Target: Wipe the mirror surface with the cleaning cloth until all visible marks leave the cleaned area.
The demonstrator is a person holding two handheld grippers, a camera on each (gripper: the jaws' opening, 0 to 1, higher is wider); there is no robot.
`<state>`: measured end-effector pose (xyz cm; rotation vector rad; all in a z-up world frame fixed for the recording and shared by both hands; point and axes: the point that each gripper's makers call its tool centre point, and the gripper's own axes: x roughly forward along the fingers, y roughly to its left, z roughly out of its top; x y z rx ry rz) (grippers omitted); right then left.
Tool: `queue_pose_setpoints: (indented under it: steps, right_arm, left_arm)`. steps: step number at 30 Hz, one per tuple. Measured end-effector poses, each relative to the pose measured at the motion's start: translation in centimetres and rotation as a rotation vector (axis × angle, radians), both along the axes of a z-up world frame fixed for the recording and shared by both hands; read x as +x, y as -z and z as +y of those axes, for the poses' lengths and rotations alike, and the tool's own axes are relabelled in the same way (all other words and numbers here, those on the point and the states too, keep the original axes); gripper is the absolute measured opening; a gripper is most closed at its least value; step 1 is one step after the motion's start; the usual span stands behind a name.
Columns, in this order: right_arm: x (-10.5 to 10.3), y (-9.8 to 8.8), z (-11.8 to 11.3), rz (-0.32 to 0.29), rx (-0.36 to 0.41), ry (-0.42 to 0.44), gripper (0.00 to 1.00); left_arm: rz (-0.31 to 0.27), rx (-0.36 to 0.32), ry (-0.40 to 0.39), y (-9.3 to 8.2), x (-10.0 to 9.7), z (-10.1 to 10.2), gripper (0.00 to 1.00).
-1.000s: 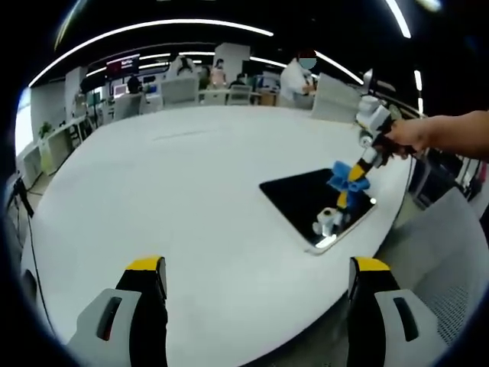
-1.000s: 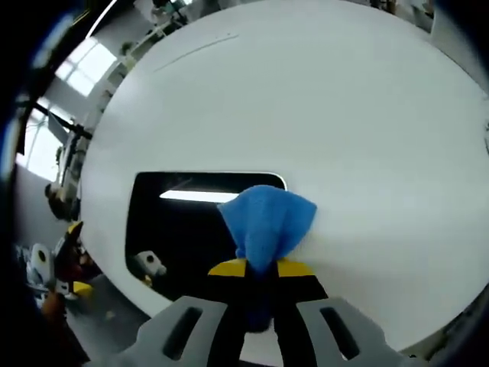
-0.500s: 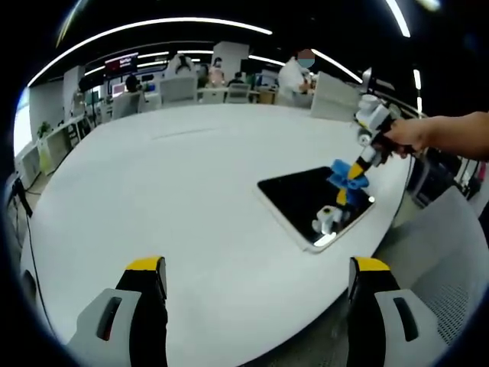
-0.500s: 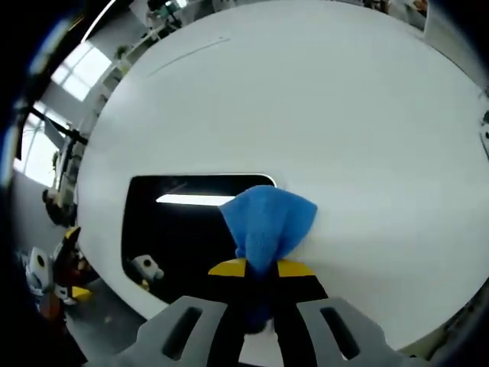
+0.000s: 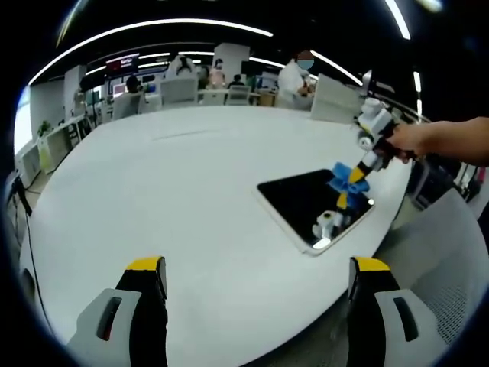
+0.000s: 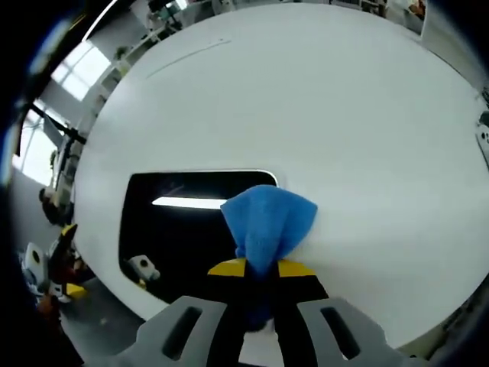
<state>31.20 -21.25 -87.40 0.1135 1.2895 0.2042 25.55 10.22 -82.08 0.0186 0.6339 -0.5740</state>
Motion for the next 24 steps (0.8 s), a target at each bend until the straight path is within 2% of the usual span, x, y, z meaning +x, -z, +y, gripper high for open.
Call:
queue_pose_setpoints:
  steps: [24]
  right_arm:
    - [-3.1, 0.2, 0.3, 0.009, 0.033, 0.016, 0.07]
  left_arm:
    - [0.000, 0.002, 0.008, 0.0, -0.1, -0.2, 0.99]
